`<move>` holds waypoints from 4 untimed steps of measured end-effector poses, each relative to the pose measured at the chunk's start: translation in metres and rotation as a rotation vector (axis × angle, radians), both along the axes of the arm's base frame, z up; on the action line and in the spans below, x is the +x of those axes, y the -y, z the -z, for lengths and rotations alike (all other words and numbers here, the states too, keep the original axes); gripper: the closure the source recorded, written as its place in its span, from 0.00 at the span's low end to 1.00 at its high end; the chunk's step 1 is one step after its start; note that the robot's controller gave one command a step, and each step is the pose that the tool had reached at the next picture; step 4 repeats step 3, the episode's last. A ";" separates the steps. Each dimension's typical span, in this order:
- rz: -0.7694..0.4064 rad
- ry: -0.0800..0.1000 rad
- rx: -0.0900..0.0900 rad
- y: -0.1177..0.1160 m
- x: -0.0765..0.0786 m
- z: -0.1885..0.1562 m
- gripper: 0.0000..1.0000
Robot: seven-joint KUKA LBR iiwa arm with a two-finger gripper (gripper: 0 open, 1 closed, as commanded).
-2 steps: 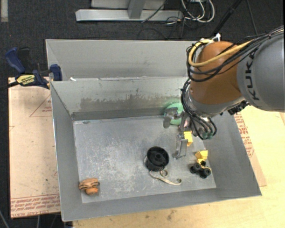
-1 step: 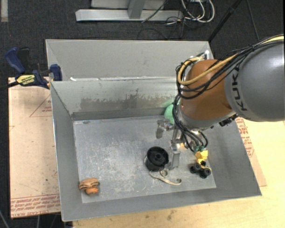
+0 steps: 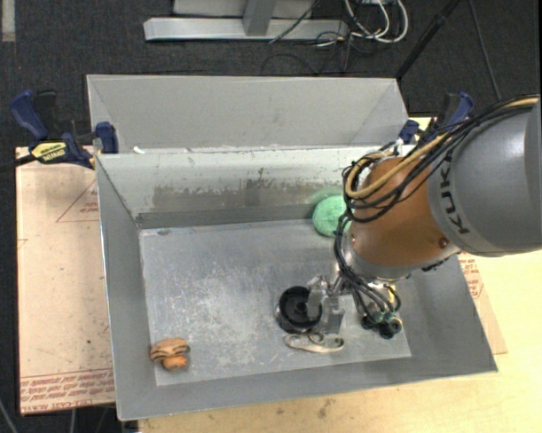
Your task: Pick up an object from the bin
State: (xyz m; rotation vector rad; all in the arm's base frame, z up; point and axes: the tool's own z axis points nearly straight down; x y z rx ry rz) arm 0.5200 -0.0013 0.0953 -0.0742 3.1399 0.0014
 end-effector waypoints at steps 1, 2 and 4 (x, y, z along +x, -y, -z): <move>0.000 0.000 0.000 0.000 0.000 0.000 1.00; -0.071 0.001 0.002 0.011 0.005 0.004 1.00; -0.120 0.003 -0.001 0.062 -0.001 -0.132 1.00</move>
Offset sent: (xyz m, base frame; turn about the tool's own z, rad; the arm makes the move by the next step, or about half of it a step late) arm 0.0108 -0.0359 -0.0132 -0.1679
